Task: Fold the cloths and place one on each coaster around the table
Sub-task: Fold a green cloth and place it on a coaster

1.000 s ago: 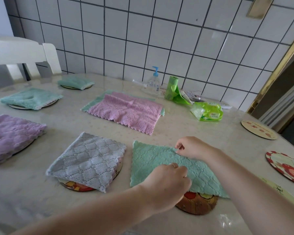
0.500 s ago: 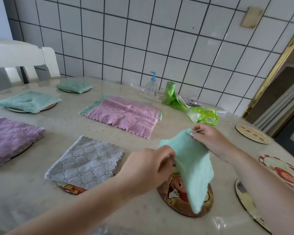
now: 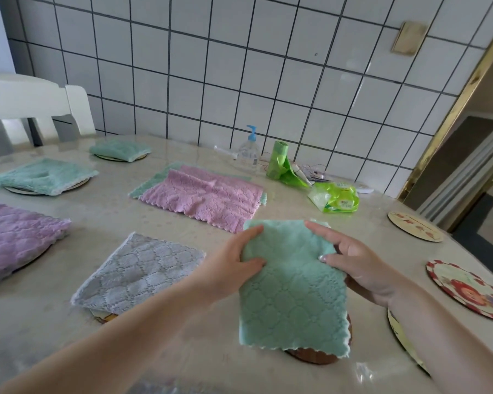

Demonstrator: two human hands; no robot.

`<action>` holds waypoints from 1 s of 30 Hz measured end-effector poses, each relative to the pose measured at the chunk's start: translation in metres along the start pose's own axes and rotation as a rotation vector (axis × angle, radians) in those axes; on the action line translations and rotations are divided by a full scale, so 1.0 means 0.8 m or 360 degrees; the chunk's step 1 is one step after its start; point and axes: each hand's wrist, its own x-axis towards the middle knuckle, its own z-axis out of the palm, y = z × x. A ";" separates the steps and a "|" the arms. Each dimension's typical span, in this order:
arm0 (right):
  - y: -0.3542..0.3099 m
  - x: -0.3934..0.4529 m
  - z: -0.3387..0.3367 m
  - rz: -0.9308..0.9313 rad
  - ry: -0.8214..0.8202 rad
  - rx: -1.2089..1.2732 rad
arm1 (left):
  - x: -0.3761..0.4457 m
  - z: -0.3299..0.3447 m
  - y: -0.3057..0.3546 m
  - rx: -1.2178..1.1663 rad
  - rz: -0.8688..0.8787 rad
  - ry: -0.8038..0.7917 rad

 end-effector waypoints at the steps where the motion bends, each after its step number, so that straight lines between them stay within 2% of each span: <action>1: 0.005 0.000 0.002 -0.0006 0.0030 -0.0026 | 0.005 0.001 0.001 0.0025 -0.0034 -0.0045; 6: 0.043 -0.004 0.011 0.0324 0.0121 0.0085 | 0.017 0.008 -0.007 0.0214 -0.0249 -0.0277; 10: 0.056 -0.023 0.004 0.0467 0.0119 0.0295 | 0.005 0.000 -0.018 0.0028 -0.0340 -0.0321; 13: 0.058 -0.044 -0.007 0.0480 -0.0037 0.0319 | -0.011 -0.012 -0.021 -0.0185 -0.0426 -0.0326; 16: 0.056 -0.059 -0.009 0.0484 -0.0165 0.0149 | -0.025 -0.019 -0.020 -0.0382 -0.0528 -0.0441; 19: 0.049 -0.064 -0.004 0.0442 -0.0190 0.0055 | -0.030 -0.022 -0.020 -0.0354 -0.0517 -0.0506; 24: 0.040 -0.074 0.002 0.0423 -0.0296 0.0261 | -0.041 -0.022 -0.017 -0.0270 -0.0457 -0.0548; 27: 0.043 -0.084 0.008 0.0508 -0.0292 0.0195 | -0.057 -0.026 -0.016 0.0031 -0.0307 -0.0622; 30: 0.045 -0.099 0.014 0.0529 -0.0303 0.0072 | -0.072 -0.031 -0.020 0.0955 0.0232 -0.0595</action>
